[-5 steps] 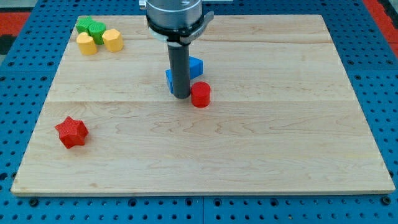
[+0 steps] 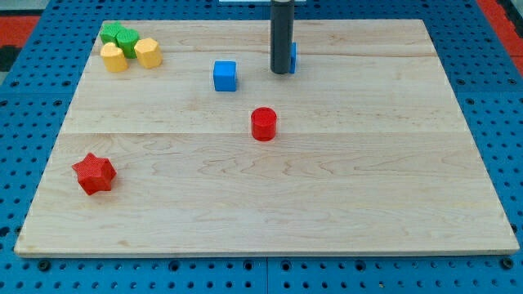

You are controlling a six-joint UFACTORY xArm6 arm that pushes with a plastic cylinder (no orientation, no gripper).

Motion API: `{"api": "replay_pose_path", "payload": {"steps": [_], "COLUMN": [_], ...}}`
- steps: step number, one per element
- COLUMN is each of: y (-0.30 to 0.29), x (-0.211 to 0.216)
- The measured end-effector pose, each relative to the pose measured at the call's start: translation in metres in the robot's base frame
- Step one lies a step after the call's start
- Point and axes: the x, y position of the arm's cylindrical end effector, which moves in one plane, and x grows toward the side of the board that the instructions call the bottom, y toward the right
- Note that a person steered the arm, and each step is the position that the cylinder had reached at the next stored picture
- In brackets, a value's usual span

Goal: Push the blue triangle to the top side

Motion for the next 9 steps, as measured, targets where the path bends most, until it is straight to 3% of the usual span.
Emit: {"api": "replay_pose_path", "payload": {"steps": [1, 2, 3, 4, 6, 7, 8, 9], "y": [0.037, 0.015, 0.011, 0.044, 0.041, -0.019, 0.005, -0.031], "x": [-0.008, -0.048, -0.042, 0.002, 0.105, 0.094, 0.065, 0.071]}}
